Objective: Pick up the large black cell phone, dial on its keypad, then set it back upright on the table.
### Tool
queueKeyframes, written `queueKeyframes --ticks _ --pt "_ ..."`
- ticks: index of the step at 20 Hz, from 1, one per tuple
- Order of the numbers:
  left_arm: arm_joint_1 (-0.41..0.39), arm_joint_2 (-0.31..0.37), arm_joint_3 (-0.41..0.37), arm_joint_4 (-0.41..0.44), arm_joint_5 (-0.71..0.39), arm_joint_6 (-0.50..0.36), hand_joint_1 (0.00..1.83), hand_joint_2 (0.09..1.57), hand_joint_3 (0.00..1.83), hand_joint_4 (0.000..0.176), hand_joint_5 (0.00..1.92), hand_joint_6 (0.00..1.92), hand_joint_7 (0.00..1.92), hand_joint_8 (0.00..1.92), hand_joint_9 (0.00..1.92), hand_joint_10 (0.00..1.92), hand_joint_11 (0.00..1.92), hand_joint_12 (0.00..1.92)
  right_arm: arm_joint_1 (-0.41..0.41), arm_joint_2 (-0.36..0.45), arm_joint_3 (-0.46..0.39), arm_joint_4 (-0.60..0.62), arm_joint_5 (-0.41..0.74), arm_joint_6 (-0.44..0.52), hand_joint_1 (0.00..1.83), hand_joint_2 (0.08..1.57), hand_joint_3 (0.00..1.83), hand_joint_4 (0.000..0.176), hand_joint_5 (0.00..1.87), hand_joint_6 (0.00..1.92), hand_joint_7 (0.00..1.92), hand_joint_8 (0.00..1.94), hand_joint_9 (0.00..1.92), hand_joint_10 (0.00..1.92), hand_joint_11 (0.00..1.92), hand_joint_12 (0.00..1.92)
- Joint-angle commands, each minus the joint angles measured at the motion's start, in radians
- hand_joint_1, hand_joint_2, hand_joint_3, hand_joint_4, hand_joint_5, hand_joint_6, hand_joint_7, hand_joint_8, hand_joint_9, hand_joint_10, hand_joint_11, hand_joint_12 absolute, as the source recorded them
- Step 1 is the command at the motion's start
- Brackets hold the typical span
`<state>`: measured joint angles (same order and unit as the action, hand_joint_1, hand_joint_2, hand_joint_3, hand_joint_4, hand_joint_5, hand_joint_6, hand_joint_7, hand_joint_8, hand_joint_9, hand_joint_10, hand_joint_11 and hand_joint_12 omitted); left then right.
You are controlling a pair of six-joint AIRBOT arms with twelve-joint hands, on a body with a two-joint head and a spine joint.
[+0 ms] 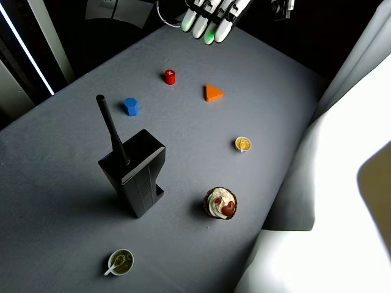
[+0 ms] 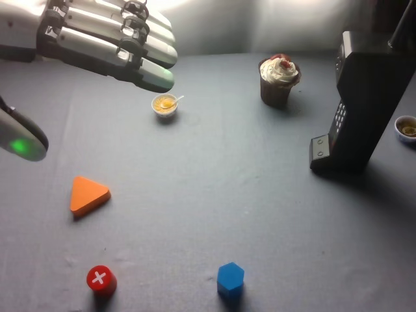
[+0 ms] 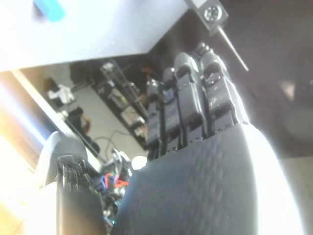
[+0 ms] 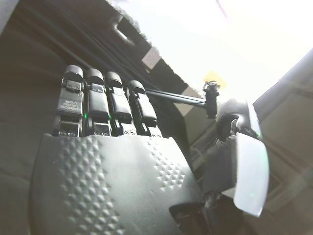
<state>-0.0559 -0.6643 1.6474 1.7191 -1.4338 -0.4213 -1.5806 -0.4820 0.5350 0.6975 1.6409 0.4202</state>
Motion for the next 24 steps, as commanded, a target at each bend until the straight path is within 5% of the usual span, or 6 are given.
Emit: queueKeyframes --ticks 1,12,16,19,24 --pt "-0.024 0.011 0.007 -0.107 -0.021 0.004 0.00 1.14 0.01 0.030 0.05 0.00 0.06 0.00 0.03 0.01 0.00 0.10 0.008 0.002 0.005 0.027 0.124 0.004 0.06 0.95 0.02 0.000 0.03 0.00 0.07 0.00 0.06 0.00 0.00 0.32" --pt "-0.024 0.011 0.009 -0.102 -0.043 0.013 0.00 1.15 0.00 0.028 0.05 0.00 0.07 0.00 0.04 0.00 0.00 0.14 0.120 -0.115 0.123 0.027 0.123 0.017 0.07 0.95 0.00 0.000 0.01 0.00 0.06 0.00 0.06 0.00 0.00 0.33" --pt "-0.035 0.011 -0.007 -0.105 -0.042 -0.002 0.00 1.15 0.00 0.029 0.09 0.00 0.10 0.00 0.07 0.00 0.00 0.25 0.179 -0.164 0.152 0.013 0.123 0.015 0.26 0.90 0.00 0.000 0.03 0.00 0.07 0.00 0.07 0.00 0.00 0.40" --pt "-0.046 0.012 -0.019 -0.111 -0.031 -0.021 0.00 1.15 0.00 0.025 0.06 0.00 0.07 0.00 0.05 0.00 0.00 0.16 0.213 -0.218 0.195 -0.082 0.119 -0.001 0.39 0.89 0.00 0.000 0.00 0.00 0.01 0.00 0.02 0.00 0.00 0.28" --pt "-0.050 0.011 -0.040 -0.108 0.006 -0.049 0.00 1.15 0.00 0.025 0.05 0.00 0.06 0.00 0.05 0.00 0.00 0.15 0.401 -0.307 0.276 -0.137 -0.016 -0.008 0.60 0.91 0.00 0.000 0.00 0.00 0.00 0.00 0.00 0.00 0.00 0.19"
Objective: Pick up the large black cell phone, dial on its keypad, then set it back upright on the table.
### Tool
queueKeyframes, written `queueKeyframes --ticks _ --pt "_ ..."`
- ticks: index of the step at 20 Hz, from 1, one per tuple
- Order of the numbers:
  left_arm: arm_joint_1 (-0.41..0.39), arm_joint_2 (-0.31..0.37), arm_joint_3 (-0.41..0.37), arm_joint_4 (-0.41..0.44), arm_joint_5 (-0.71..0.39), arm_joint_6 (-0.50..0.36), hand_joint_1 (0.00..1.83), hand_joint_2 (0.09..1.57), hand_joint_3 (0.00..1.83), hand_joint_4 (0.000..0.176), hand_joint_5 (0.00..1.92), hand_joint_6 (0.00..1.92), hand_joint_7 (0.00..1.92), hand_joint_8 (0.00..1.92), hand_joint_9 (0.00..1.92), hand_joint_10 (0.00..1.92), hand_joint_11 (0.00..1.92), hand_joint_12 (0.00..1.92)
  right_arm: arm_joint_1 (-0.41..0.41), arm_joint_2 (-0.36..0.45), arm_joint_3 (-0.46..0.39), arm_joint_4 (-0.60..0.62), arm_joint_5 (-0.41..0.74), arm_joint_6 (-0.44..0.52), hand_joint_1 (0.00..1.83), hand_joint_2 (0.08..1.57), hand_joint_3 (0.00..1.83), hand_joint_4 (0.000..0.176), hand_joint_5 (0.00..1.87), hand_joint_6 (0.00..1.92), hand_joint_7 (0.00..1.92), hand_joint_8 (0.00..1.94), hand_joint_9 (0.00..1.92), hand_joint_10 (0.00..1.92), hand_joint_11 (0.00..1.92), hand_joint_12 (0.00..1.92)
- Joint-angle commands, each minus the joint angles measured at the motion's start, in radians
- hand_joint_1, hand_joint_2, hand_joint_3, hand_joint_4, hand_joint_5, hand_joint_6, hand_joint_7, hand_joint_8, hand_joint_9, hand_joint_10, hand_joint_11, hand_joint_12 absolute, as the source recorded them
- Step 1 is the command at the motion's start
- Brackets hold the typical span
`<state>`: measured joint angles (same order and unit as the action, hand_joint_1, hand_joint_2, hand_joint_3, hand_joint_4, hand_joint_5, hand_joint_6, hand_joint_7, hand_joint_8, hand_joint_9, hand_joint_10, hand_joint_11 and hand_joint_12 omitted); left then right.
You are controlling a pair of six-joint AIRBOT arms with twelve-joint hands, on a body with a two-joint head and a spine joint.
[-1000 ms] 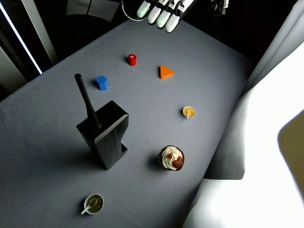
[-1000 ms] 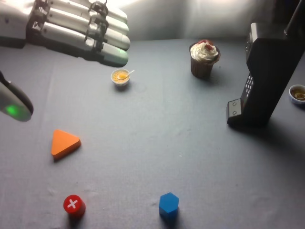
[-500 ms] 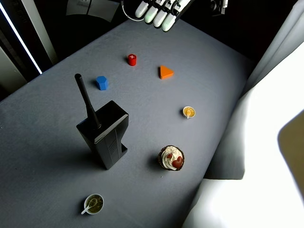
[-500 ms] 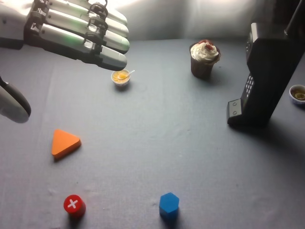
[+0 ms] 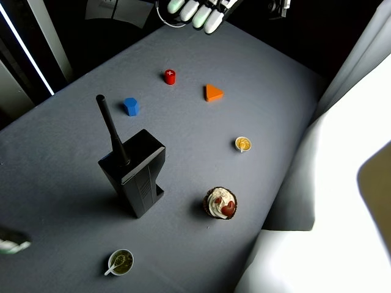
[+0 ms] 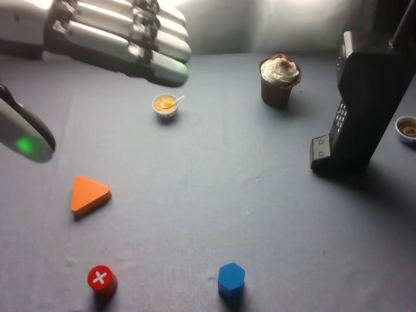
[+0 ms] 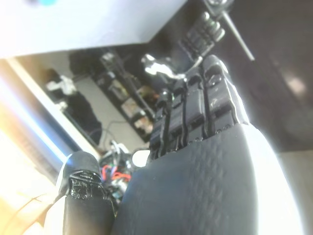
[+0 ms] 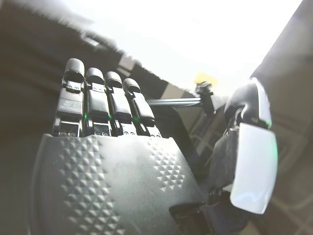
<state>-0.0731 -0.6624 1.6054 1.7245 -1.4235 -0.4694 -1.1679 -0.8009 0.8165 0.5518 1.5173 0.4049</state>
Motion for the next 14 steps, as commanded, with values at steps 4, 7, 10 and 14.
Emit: queueKeyframes --ticks 4,7,10,14 --pt "-0.030 0.010 0.002 -0.109 0.003 -0.008 0.00 1.14 0.00 0.028 0.06 0.00 0.06 0.00 0.05 0.00 0.00 0.16 0.100 -0.031 0.063 -0.032 0.029 -0.001 0.73 0.96 0.01 0.000 0.00 0.00 0.00 0.00 0.00 0.00 0.00 0.03" --pt "-0.031 0.012 0.002 -0.104 -0.004 -0.015 0.00 1.14 0.00 0.030 0.05 0.00 0.04 0.00 0.04 0.00 0.00 0.18 0.138 -0.061 0.105 -0.033 0.007 -0.001 0.80 0.97 0.01 0.000 0.00 0.00 0.00 0.00 0.00 0.00 0.00 0.00" --pt "-0.048 0.017 0.000 -0.107 -0.027 -0.012 0.00 1.14 0.00 0.028 0.05 0.00 0.05 0.00 0.04 0.00 0.00 0.17 0.180 -0.090 0.142 -0.033 -0.017 -0.001 0.80 0.98 0.01 0.000 0.00 0.00 0.00 0.00 0.00 0.00 0.02 0.01" --pt "-0.069 0.030 -0.028 -0.099 -0.030 -0.012 0.00 1.15 0.00 0.032 0.04 0.00 0.03 0.00 0.02 0.00 0.00 0.08 0.243 -0.122 0.182 -0.041 -0.062 -0.012 0.86 1.01 0.02 0.000 0.00 0.00 0.00 0.00 0.00 0.00 0.05 0.03"
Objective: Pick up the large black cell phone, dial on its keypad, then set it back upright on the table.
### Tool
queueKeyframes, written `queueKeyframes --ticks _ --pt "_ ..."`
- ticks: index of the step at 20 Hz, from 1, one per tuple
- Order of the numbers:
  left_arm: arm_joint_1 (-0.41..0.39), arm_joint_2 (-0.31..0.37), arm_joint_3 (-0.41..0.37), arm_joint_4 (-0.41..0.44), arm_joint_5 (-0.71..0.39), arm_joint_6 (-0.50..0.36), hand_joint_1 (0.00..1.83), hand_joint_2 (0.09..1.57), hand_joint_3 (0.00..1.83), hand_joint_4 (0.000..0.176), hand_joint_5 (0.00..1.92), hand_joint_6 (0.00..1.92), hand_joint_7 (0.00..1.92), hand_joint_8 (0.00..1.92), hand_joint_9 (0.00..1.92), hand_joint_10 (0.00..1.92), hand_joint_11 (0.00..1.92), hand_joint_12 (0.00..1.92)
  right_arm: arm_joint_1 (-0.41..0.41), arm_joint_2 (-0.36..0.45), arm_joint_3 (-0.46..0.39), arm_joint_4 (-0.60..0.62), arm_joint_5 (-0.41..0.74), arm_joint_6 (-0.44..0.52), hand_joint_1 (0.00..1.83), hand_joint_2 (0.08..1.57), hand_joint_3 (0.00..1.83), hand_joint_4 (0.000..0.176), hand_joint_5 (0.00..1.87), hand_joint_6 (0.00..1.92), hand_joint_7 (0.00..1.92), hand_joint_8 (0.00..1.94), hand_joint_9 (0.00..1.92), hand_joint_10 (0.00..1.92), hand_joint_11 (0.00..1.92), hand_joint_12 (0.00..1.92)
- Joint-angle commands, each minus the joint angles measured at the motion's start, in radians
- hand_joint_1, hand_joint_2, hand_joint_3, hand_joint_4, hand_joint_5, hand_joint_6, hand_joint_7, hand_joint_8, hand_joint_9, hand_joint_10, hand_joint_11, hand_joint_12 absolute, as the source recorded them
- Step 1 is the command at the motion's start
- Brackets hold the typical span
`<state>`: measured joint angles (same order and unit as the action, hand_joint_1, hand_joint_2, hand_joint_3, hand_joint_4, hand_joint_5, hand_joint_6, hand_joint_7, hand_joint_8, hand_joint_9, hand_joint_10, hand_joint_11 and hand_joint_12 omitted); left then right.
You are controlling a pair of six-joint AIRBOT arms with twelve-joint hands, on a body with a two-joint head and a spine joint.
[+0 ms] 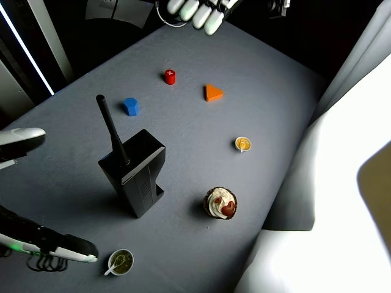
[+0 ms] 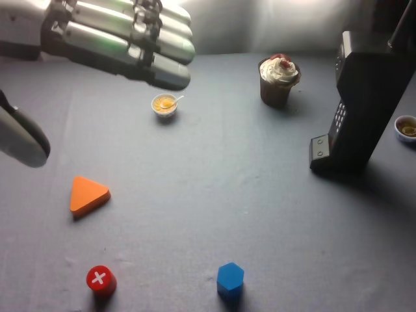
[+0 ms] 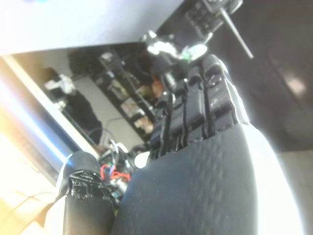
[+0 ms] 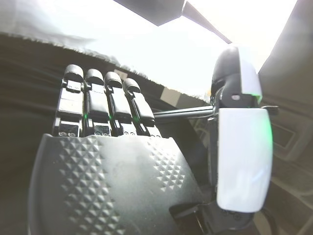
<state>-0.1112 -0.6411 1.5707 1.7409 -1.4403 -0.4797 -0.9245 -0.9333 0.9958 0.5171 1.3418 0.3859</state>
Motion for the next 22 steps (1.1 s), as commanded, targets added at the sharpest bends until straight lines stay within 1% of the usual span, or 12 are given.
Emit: queueKeyframes --ticks 1,3,6,8,9,10,13,16,18,19,20,22 --pt "-0.030 0.015 -0.002 -0.115 -0.013 -0.004 0.00 1.14 0.00 0.032 0.05 0.00 0.05 0.00 0.03 0.00 0.00 0.13 0.015 0.004 0.010 -0.025 0.098 0.004 0.90 1.01 0.01 0.000 0.00 0.00 0.00 0.00 0.00 0.00 0.05 0.03" --pt "-0.029 0.017 -0.004 -0.105 -0.009 -0.010 0.00 1.14 0.00 0.030 0.07 0.00 0.06 0.00 0.05 0.00 0.00 0.18 0.037 -0.007 0.018 -0.055 0.085 0.001 0.95 0.98 0.00 0.000 0.00 0.00 0.00 0.00 0.00 0.00 0.07 0.04" --pt "-0.027 0.016 -0.004 -0.098 -0.008 -0.011 0.00 1.15 0.00 0.025 0.06 0.00 0.06 0.00 0.05 0.00 0.00 0.16 0.072 -0.022 0.021 -0.066 0.064 -0.012 0.95 0.98 0.00 0.000 0.00 0.00 0.00 0.00 0.00 0.00 0.06 0.05" --pt "-0.024 0.016 -0.002 -0.092 -0.009 -0.010 0.00 1.15 0.00 0.025 0.03 0.00 0.05 0.00 0.03 0.00 0.00 0.07 0.090 -0.032 0.029 -0.066 0.052 -0.018 1.11 0.95 0.00 0.000 0.02 0.01 0.00 0.00 0.00 0.00 0.08 0.06" --pt "-0.024 0.016 -0.001 -0.091 -0.010 -0.008 0.00 1.15 0.00 0.026 0.03 0.01 0.05 0.00 0.03 0.00 0.00 0.05 0.095 -0.035 0.034 -0.066 0.049 -0.018 1.13 0.94 0.00 0.000 0.03 0.01 0.00 0.00 0.00 0.00 0.09 0.07" --pt "-0.024 0.016 -0.001 -0.090 -0.012 -0.006 0.00 1.16 0.00 0.025 0.03 0.01 0.05 0.00 0.03 0.00 0.00 0.05 0.099 -0.038 0.040 -0.066 0.046 -0.018 1.16 0.92 0.02 0.000 0.05 0.01 0.01 0.00 0.00 0.00 0.02 0.27" --pt "-0.023 0.015 -0.006 -0.088 -0.012 -0.005 0.00 1.15 0.00 0.023 0.04 0.01 0.06 0.00 0.04 0.00 0.02 0.07 0.111 -0.046 0.064 -0.066 0.042 -0.018 1.13 0.95 0.01 0.000 0.03 0.00 0.00 0.00 0.00 0.00 0.00 0.32" --pt "-0.021 0.016 -0.008 -0.084 -0.014 -0.004 0.00 1.14 0.00 0.024 0.05 0.00 0.07 0.00 0.06 0.00 0.00 0.16 0.126 -0.064 0.102 -0.066 0.032 -0.019 1.16 0.97 0.01 0.000 0.02 0.00 0.00 0.00 0.00 0.00 0.00 0.30" --pt "-0.020 0.016 -0.008 -0.080 -0.016 -0.002 0.00 1.14 0.00 0.021 0.04 0.00 0.06 0.00 0.05 0.00 0.00 0.16 0.136 -0.072 0.117 -0.066 0.021 -0.021 1.17 0.96 0.00 0.000 0.03 0.00 0.00 0.00 0.00 0.00 0.00 0.37" --pt "-0.020 0.016 -0.008 -0.081 -0.017 -0.001 0.00 1.14 0.00 0.021 0.04 0.00 0.05 0.00 0.04 0.00 0.00 0.14 0.141 -0.076 0.122 -0.066 0.017 -0.023 1.17 0.96 0.00 0.000 0.02 0.00 0.00 0.00 0.00 0.00 0.00 0.37" --pt "-0.020 0.016 -0.008 -0.081 -0.017 -0.001 0.00 1.15 0.00 0.019 0.05 0.00 0.05 0.00 0.05 0.00 0.00 0.17 0.146 -0.080 0.126 -0.066 0.015 -0.024 1.15 0.98 0.01 0.000 0.00 0.00 0.00 0.00 0.00 0.00 0.00 0.24" --pt "-0.020 0.016 -0.008 -0.078 -0.017 -0.001 0.00 1.16 0.00 0.019 0.05 0.00 0.06 0.00 0.07 0.01 0.00 0.23 0.152 -0.089 0.135 -0.066 0.013 -0.024 1.15 0.98 0.00 0.000 0.00 0.00 0.00 0.00 0.00 0.00 0.00 0.13"
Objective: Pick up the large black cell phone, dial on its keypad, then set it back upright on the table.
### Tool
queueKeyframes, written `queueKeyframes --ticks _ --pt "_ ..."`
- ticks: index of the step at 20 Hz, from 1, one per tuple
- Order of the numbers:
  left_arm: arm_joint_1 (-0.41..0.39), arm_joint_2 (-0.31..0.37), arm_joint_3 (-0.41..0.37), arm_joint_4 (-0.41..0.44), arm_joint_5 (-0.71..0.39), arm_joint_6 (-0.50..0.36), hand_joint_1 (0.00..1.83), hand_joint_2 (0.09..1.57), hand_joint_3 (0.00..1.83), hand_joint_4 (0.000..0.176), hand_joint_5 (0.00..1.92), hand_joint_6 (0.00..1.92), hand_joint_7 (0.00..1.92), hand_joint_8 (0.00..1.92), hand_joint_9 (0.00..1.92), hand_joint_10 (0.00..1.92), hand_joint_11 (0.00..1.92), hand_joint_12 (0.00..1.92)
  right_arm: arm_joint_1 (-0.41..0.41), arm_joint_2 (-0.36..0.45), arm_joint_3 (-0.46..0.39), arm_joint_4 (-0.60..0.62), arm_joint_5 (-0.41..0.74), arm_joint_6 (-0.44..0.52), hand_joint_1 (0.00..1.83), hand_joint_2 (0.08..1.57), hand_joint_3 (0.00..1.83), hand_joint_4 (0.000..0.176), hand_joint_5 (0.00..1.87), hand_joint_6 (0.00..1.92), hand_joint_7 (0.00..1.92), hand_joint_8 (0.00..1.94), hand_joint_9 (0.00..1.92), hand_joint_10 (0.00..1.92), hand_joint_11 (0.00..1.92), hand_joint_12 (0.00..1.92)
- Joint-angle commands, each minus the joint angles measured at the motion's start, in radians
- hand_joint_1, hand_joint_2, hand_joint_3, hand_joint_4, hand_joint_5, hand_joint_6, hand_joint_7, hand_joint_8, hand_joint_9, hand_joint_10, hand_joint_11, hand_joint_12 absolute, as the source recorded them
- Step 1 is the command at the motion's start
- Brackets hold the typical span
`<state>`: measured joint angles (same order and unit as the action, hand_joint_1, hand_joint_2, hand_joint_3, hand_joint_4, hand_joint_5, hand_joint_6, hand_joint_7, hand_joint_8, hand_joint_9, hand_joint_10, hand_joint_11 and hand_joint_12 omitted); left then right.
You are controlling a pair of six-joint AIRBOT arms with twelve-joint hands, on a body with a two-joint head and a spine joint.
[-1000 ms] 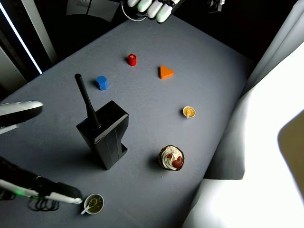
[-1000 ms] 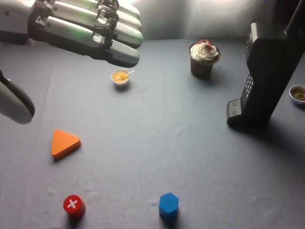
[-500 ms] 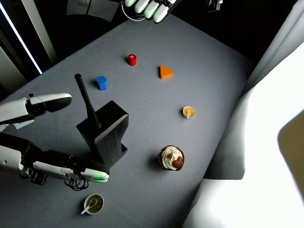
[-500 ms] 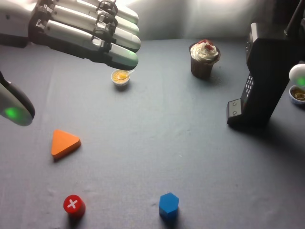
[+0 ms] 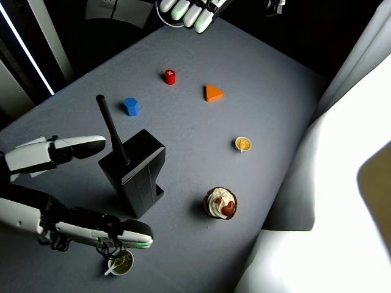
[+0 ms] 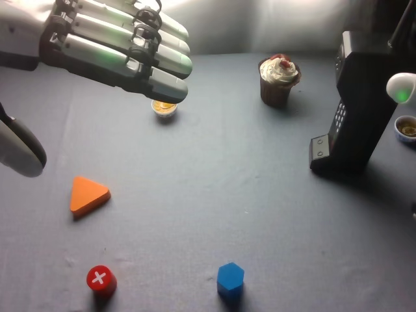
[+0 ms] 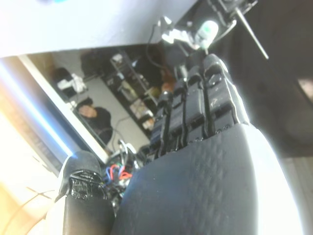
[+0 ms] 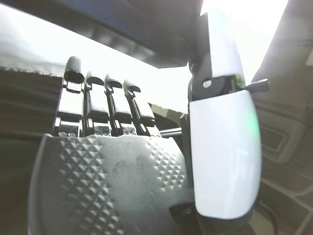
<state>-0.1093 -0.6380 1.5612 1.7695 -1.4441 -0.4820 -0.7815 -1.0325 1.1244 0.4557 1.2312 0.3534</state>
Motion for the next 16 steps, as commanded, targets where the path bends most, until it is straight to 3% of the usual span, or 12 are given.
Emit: queueKeyframes --ticks 1,4,7,12,15,16 --pt "-0.022 0.013 0.001 -0.107 -0.013 0.001 0.00 1.15 0.00 0.021 0.05 0.00 0.05 0.00 0.06 0.00 0.00 0.23 0.012 0.006 0.011 -0.005 0.121 0.007 1.15 0.99 0.01 0.000 0.00 0.00 0.00 0.00 0.00 0.00 0.00 0.07" --pt "-0.021 0.013 0.000 -0.106 -0.012 0.002 0.00 1.15 0.00 0.021 0.05 0.00 0.04 0.01 0.05 0.00 0.00 0.13 0.029 -0.007 0.022 -0.005 0.103 -0.004 1.16 1.00 0.00 0.000 0.00 0.00 0.00 0.00 0.00 0.00 0.00 0.22" --pt "-0.021 0.013 -0.002 -0.104 -0.012 0.002 0.00 1.16 0.00 0.024 0.08 0.00 0.08 0.01 0.08 0.01 0.00 0.21 0.048 -0.015 0.032 -0.005 0.087 -0.004 1.13 1.01 0.01 0.000 0.00 0.00 0.00 0.00 0.00 0.00 0.00 0.27" --pt "-0.021 0.012 -0.002 -0.103 -0.012 0.003 0.00 1.16 0.00 0.024 0.06 0.00 0.07 0.00 0.08 0.00 0.00 0.21 0.068 -0.030 0.053 -0.005 0.064 -0.006 1.15 1.01 0.00 0.000 0.00 0.00 0.00 0.00 0.00 0.00 0.00 0.25" --pt "-0.021 0.012 -0.005 -0.101 -0.012 0.005 0.00 1.16 0.00 0.021 0.08 0.00 0.08 0.00 0.11 0.00 0.00 0.28 0.072 -0.038 0.064 -0.015 0.057 -0.007 1.10 1.03 0.01 0.000 0.00 0.00 0.00 0.00 0.00 0.00 0.00 0.18" --pt "-0.021 0.012 -0.005 -0.099 -0.012 0.007 0.00 1.16 0.00 0.023 0.08 0.00 0.08 0.00 0.11 0.00 0.00 0.28 0.073 -0.040 0.068 -0.024 0.052 -0.007 1.11 1.04 0.00 0.000 0.00 0.00 0.00 0.00 0.00 0.00 0.00 0.06"
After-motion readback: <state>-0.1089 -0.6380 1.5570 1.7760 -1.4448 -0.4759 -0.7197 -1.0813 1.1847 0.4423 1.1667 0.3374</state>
